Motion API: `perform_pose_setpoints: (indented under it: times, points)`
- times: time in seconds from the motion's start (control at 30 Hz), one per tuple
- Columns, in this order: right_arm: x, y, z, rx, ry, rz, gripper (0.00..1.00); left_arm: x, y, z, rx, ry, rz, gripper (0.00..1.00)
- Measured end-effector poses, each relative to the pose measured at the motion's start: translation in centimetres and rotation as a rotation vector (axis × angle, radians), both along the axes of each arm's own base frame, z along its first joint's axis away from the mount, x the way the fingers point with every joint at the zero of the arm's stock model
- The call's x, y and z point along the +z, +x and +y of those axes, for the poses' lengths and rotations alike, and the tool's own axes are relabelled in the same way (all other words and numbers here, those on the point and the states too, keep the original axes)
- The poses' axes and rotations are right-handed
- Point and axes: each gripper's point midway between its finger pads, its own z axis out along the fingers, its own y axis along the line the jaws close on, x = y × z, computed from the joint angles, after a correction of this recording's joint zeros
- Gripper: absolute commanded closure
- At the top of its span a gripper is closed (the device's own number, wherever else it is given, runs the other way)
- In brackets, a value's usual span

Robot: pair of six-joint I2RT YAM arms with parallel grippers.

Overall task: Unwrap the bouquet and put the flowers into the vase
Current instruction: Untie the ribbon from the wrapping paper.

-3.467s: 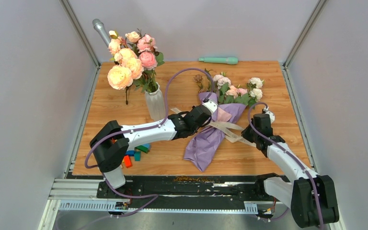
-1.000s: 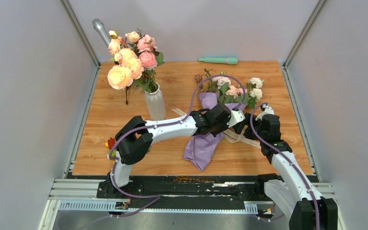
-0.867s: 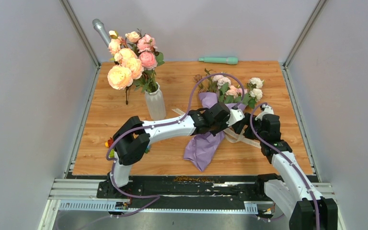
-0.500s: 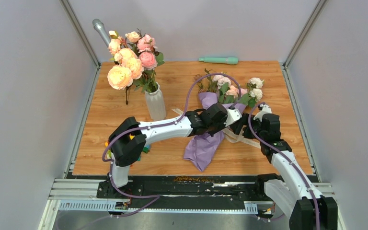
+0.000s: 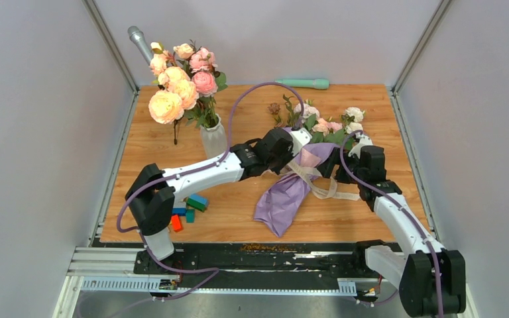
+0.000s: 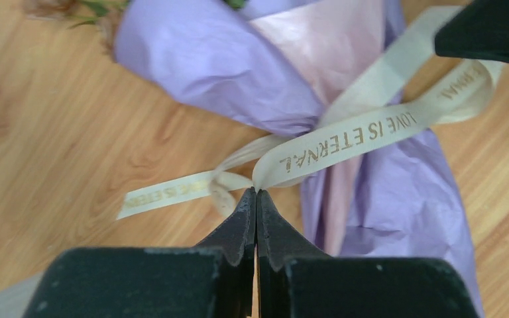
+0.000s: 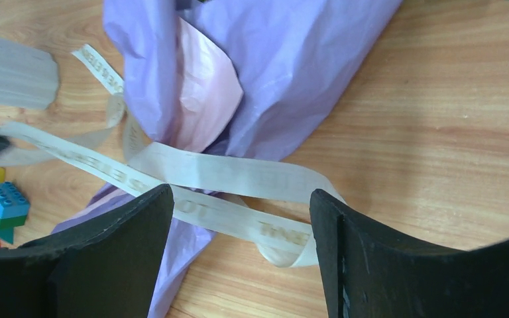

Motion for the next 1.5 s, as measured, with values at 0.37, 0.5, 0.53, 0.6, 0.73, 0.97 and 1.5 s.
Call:
perform_pose_setpoints:
  times: [0.37,0.5,0.53,0.6,0.73,0.97,1.5]
  points:
    - [-0.8,0.4,1.4,0.071,0.032,0.053,0.21,1.9,1.8,3.5,0.129,0.069,-0.089,1.00]
    - [0.6,1.3,2.6,0.118,0.031,0.018,0.23,1.8,2.3,4.7,0.178,0.114,-0.113,1.00]
    - [0.8,1.6,2.8,0.128,0.028,0.013,0.24,1.8,2.4,5.1,0.191,0.126,-0.119,1.00]
    - [1.1,2.1,3.3,0.137,0.021,0.014,0.26,1.7,2.5,5.9,0.218,0.155,-0.129,1.00]
    - [0.7,3.0,3.5,0.123,0.004,0.043,0.26,1.2,2.7,7.0,0.261,0.190,-0.143,1.00]
    - [-1.9,2.1,4.0,0.079,-0.046,0.151,0.26,0.1,2.8,8.9,0.318,0.265,-0.161,1.00]
    - [-4.7,1.0,4.3,0.010,-0.129,0.250,0.37,-3.1,3.4,10.5,0.368,0.414,-0.178,1.00]
